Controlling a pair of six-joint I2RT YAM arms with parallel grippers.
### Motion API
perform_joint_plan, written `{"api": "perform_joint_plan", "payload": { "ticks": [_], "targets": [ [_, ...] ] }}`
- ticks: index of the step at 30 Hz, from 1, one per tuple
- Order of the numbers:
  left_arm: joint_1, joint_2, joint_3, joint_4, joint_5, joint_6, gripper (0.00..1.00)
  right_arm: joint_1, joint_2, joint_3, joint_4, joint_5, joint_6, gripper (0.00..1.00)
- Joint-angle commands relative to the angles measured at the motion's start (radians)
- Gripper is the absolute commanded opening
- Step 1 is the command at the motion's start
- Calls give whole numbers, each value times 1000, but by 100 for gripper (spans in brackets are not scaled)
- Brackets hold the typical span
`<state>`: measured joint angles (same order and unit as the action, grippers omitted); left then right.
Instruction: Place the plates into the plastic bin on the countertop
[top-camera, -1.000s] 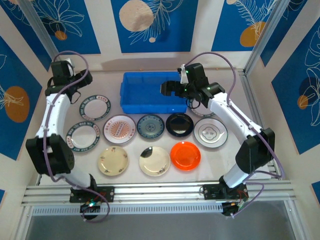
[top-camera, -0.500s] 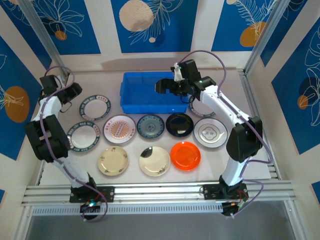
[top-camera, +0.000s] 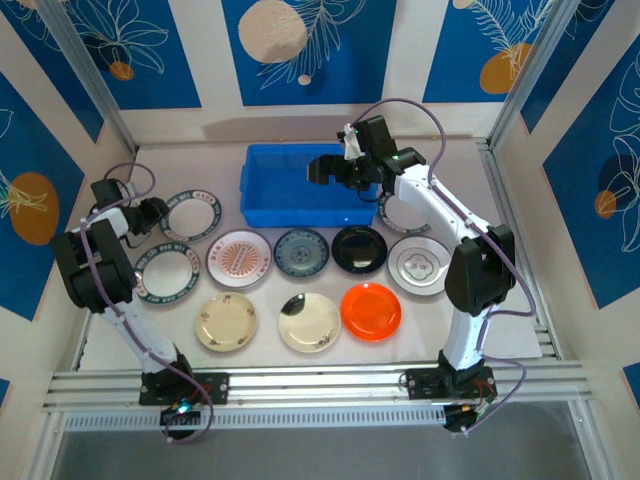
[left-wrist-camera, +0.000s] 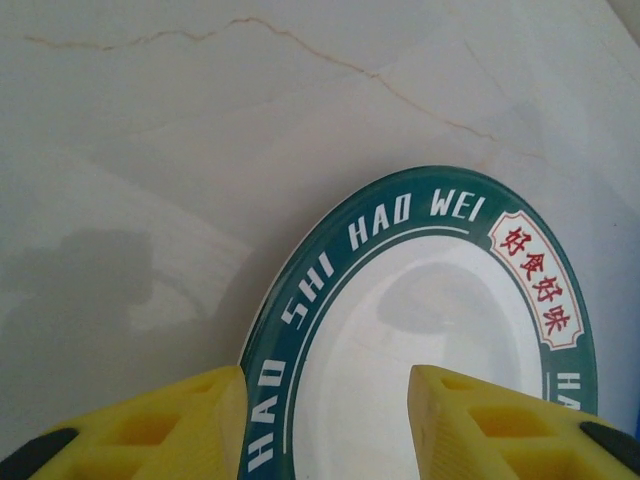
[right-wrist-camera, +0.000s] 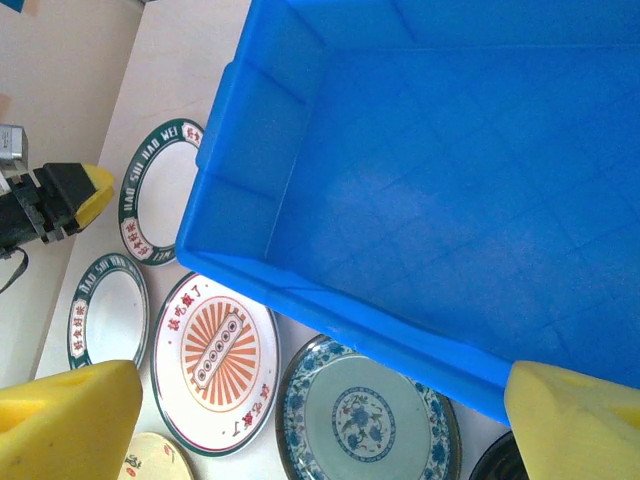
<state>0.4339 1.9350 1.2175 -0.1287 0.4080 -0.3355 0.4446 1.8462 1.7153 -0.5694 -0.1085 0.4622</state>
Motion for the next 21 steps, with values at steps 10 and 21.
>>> {"api": "perform_joint_plan", "payload": {
  "ticks": [10,21],
  "targets": [
    [23,49,6,6,-8,-5,46,-4,27,38,-37,-31,-12,94],
    [20,99,26,17,46,-45,38,-6,33,40,-40,-35,-13,94]
  ]
}}
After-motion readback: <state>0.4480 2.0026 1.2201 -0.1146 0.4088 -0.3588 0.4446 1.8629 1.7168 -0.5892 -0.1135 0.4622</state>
